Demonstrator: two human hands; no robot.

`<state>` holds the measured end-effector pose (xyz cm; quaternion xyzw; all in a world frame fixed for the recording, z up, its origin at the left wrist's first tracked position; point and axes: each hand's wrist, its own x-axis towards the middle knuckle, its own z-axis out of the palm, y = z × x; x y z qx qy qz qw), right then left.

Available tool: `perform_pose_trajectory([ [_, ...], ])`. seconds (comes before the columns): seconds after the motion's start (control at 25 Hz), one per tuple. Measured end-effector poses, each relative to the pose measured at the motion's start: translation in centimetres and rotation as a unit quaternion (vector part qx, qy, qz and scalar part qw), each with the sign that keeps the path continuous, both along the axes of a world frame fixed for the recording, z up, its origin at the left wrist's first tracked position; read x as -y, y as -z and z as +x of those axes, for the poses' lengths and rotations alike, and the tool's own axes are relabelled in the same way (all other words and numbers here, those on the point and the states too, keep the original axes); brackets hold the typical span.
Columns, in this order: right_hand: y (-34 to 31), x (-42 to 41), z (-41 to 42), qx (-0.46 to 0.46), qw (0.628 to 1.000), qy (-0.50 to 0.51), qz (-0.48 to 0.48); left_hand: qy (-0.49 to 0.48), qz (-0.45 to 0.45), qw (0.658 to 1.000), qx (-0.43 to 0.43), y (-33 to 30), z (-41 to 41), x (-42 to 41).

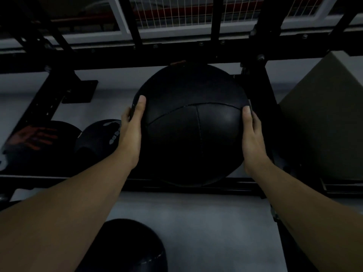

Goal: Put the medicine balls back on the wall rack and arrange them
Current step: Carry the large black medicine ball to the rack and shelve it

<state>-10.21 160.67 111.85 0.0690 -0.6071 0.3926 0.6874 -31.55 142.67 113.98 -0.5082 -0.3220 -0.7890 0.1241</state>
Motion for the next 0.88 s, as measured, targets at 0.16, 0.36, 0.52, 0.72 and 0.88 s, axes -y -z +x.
perform_pose_trajectory([
  [0.16, 2.4, 3.5, 1.7, -0.046, 0.997, 0.042, 0.04, 0.038, 0.036, 0.998, 0.025, 2.7, -0.1, 1.8],
  [0.36, 6.2, 9.0, 5.2, -0.043, 0.994, 0.091, 0.031, 0.094, 0.038, 0.994, 0.04, 8.2, 2.4, 5.5],
  [0.52, 12.0, 12.7, 7.6, -0.021, 0.993, 0.118, -0.019, 0.088, 0.017, 0.995, 0.044, 13.5, 5.0, 8.6],
  [0.72, 19.4, 13.8, 9.9, -0.017, 0.984, 0.156, -0.086, 0.097, -0.043, 0.988, 0.11, 20.0, 8.6, 9.3],
  [0.88, 23.2, 11.6, 11.6, -0.001, 0.981, 0.159, -0.115, 0.114, -0.075, 0.979, 0.154, 23.9, 10.4, 7.2],
])
